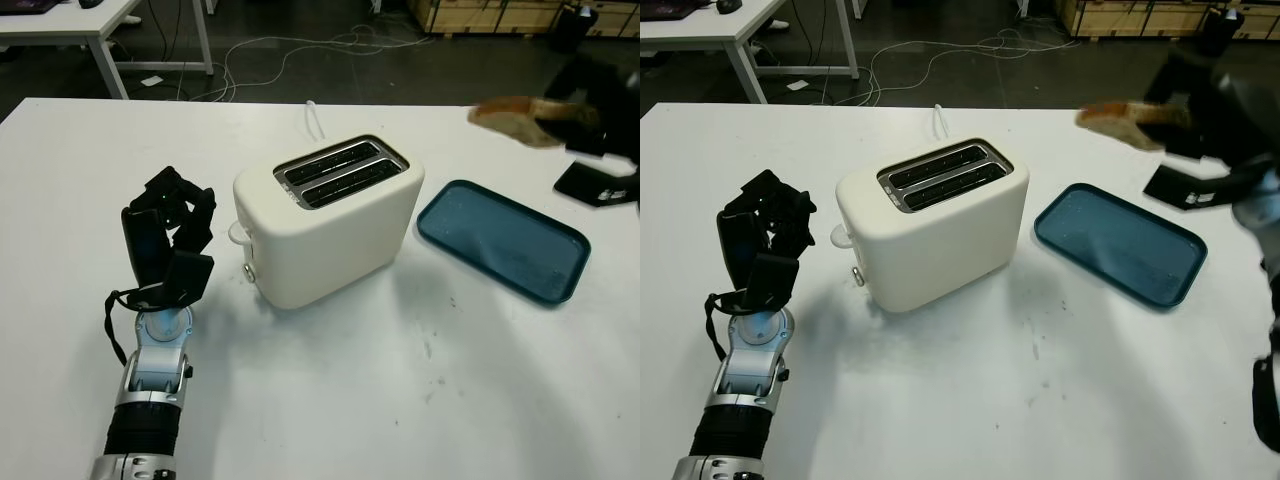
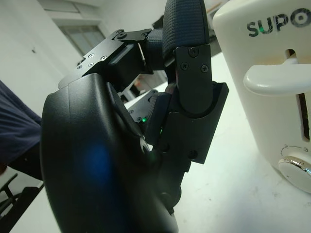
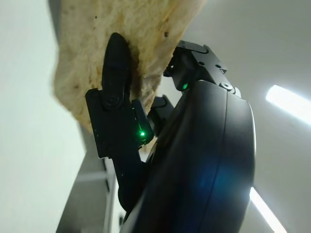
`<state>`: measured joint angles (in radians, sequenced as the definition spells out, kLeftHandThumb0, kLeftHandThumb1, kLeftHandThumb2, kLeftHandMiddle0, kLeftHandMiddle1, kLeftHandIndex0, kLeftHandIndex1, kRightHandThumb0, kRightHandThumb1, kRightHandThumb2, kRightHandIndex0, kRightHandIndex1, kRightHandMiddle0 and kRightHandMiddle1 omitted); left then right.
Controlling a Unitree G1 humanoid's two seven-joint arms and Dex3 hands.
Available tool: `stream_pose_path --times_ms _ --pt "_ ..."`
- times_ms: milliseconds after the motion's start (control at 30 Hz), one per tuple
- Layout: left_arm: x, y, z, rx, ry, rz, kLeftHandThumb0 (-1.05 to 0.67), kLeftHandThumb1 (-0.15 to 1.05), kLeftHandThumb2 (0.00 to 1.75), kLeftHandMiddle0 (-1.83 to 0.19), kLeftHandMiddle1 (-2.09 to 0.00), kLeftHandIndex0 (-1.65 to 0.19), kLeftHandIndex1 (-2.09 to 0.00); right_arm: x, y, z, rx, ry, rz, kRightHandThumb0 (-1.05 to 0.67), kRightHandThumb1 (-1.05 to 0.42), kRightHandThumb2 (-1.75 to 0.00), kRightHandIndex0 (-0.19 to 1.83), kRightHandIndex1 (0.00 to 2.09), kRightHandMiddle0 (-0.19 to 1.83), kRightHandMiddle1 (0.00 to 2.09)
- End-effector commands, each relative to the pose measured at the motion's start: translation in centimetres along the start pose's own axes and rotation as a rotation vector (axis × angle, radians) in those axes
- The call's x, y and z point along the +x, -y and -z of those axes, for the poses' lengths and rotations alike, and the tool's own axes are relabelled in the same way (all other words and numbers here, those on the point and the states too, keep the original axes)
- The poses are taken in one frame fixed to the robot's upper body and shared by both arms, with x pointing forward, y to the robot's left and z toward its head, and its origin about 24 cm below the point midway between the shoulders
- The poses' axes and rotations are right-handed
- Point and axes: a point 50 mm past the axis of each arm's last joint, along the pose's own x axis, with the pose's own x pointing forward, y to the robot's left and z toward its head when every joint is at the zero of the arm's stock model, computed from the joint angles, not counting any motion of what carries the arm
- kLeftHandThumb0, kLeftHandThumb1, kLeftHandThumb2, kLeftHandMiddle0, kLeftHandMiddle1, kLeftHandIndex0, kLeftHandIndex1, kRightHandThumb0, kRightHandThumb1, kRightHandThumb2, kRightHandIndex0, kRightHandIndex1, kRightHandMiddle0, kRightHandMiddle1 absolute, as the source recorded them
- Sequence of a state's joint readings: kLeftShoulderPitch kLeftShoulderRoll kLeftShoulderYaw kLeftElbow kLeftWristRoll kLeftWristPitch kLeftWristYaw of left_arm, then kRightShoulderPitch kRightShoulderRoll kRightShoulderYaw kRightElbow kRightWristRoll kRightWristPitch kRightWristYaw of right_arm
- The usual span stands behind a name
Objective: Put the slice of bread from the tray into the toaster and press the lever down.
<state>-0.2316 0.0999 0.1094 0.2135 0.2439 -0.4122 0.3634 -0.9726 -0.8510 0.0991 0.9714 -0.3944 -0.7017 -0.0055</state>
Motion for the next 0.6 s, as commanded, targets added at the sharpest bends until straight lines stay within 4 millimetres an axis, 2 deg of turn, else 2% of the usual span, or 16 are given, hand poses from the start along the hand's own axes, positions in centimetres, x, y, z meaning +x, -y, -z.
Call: stream_pose_path --times_ms 0,67,200,267,400,500,567 --pt "0.0 -0.3 -0.1 0.000 0.006 -0.010 -0.83 0.92 0.36 -1.21 -1.58 -0.91 -1.55 1.6 1.8 -1.5 0.101 0.075 0.041 -0.50 -0.92 -0.40 0.68 1.75 0.48 1.73" --pt "0.0 -0.3 -0.1 0.002 0.005 -0.007 -0.84 0.92 0.36 -1.21 -1.58 -0.91 -1.55 2.9 2.9 -2.8 0.175 0.129 0.032 -0.48 -0.92 -0.36 0.71 1.75 0.50 1.74" --pt "0.0 -0.2 -0.1 0.010 0.007 -0.002 -0.84 0.92 0.36 -1.21 -1.58 -0.90 -1.54 5.3 4.3 -5.2 0.281 0.220 -0.028 -0.56 -0.92 -0.33 0.81 1.75 0.62 1.75" --pt "0.0 -0.2 0.0 0.009 0.008 0.000 -0.84 0.92 0.37 -1.21 -1.58 -0.90 -1.54 6.4 4.5 -7.0 0.290 0.276 -0.045 -0.62 -0.92 -0.31 0.91 1.73 0.77 1.66" --pt "-0.1 -0.2 0.0 0.008 0.005 -0.003 -0.84 0.92 0.37 -1.21 -1.57 -0.91 -1.54 8.5 3.9 -10.0 0.357 0.329 -0.150 -0.58 -0.92 -0.29 1.05 1.64 0.92 1.59" --pt "-0.1 -0.2 0.0 0.003 0.002 -0.006 -0.85 0.92 0.37 -1.21 -1.57 -0.90 -1.55 9.5 2.6 -11.9 0.428 0.366 -0.267 -0.44 -0.92 -0.30 1.06 1.73 0.89 1.72" --pt "-0.1 -0.3 0.0 0.007 0.004 -0.006 -0.84 0.92 0.37 -1.21 -1.57 -0.90 -1.55 9.9 1.6 -12.9 0.444 0.384 -0.332 -0.46 -0.92 -0.34 1.11 1.74 0.92 1.74"
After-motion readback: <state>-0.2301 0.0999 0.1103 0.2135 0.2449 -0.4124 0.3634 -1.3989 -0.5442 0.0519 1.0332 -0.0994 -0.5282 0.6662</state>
